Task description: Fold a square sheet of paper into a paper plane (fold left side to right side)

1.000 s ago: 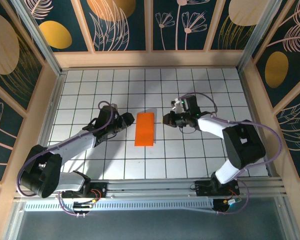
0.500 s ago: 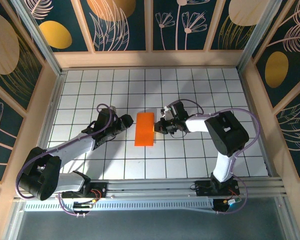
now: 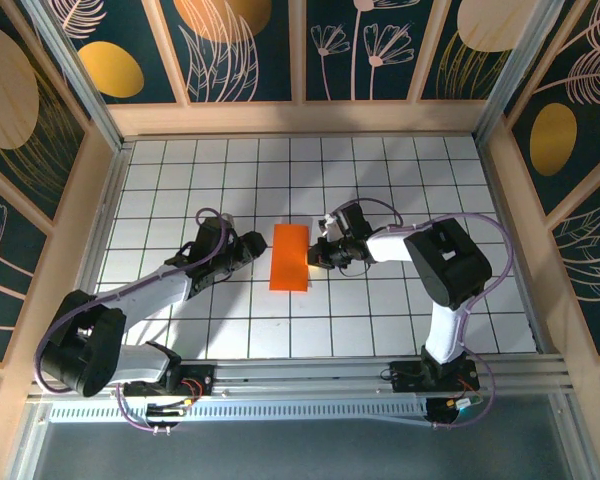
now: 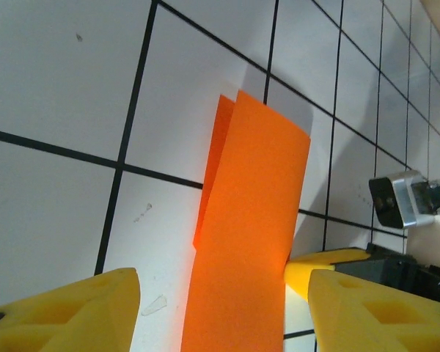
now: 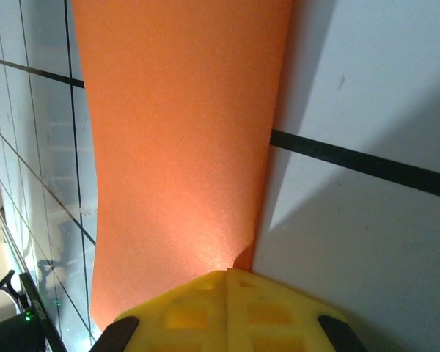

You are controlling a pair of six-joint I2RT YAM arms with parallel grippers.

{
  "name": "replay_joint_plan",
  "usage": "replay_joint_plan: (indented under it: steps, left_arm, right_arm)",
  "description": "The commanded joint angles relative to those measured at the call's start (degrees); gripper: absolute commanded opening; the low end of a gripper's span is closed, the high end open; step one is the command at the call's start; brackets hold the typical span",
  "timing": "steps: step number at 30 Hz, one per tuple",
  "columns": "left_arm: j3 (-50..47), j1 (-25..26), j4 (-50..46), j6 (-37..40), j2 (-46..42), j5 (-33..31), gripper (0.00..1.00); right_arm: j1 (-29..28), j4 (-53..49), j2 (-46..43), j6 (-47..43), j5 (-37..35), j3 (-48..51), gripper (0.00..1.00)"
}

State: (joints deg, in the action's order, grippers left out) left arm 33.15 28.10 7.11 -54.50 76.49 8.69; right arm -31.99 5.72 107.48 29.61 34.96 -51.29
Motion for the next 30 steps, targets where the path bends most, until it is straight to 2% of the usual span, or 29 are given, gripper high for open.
replay_joint_plan:
  steps: [1,5,12,21,30]
  left_arm:
    - [0.35,-0.24,1.68,1.59,2.17,4.29,0.57]
    - [0.73,0.09,3.76,1.70,5.33,9.05,0.51]
    - [4.42,2.00,2.78,3.79,12.59,11.88,0.50]
    - [10.76,3.45,-2.74,7.27,20.35,8.82,0.48]
    - [10.73,3.81,-3.86,7.13,21.17,7.36,0.48]
  right_arm:
    - [-0.18,-5.87,1.61,-4.15,-4.71,-1.40,0.00]
    - [0.32,-9.21,1.41,-7.32,-6.80,-1.95,0.00]
    - [0.32,-11.69,0.58,-10.76,-8.14,-2.34,0.00]
    - [0.31,-12.03,-0.04,-11.33,-8.77,-2.15,0.00]
    - [1.93,-11.63,0.02,-11.26,-8.77,-2.15,0.00]
